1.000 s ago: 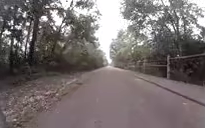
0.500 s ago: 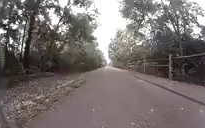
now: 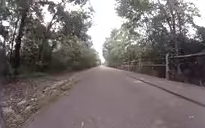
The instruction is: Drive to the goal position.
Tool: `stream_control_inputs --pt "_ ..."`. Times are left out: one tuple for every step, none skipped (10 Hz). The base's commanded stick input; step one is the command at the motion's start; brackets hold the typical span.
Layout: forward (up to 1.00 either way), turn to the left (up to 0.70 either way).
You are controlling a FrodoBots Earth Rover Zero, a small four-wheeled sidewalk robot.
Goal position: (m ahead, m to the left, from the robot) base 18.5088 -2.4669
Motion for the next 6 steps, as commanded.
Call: stream_control_inputs --pt "0.70 0.00" --pt "0.70 0.00" --pt "0.70 0.00" --pt "0.70 0.00" --pt "0.70 0.00" --pt "0.70 0.00"
